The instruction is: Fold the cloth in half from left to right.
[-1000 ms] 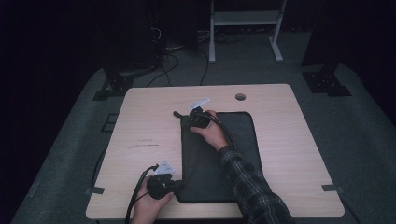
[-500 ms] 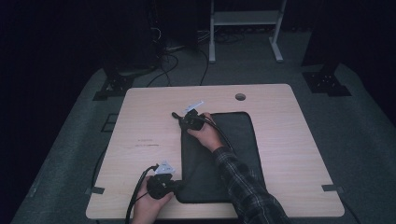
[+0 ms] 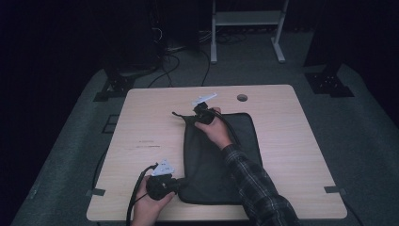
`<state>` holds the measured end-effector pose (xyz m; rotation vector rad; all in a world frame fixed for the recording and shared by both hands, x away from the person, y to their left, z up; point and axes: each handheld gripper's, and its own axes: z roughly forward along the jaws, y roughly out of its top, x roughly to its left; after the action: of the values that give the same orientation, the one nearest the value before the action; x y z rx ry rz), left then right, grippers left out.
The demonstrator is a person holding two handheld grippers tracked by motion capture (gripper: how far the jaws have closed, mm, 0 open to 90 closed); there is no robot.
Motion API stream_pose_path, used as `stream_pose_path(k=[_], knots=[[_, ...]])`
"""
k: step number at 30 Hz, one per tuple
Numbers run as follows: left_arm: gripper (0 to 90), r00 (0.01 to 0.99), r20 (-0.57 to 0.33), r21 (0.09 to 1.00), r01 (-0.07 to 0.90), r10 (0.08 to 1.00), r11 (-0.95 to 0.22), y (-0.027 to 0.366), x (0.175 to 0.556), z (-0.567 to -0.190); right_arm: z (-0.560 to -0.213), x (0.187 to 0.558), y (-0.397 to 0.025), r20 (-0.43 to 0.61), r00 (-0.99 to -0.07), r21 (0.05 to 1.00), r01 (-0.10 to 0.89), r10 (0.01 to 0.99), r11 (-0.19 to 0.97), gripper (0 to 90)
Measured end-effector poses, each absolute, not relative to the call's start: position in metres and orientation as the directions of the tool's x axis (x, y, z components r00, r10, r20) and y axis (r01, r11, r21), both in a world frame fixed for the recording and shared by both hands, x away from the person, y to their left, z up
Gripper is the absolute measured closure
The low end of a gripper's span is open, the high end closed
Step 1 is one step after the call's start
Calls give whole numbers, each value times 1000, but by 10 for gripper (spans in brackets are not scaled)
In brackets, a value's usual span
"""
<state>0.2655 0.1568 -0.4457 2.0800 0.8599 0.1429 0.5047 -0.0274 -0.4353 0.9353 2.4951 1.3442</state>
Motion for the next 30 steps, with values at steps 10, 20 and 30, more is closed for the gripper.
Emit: stream_pose_path(k=[10,20,30], knots=[[846,822,-196,800,449,535,-397,124,273,-430,-414,501,-77,152,-769,821,448,621,354,870],[846,870,-193,816,399,454,-419,79,283,-425,-409,498,-119,154,-735,822,466,660,326,870],[846,893,-204,811,384,402,-441,45,291,-430,-412,494,-159,160,-700,822,485,696,299,870]])
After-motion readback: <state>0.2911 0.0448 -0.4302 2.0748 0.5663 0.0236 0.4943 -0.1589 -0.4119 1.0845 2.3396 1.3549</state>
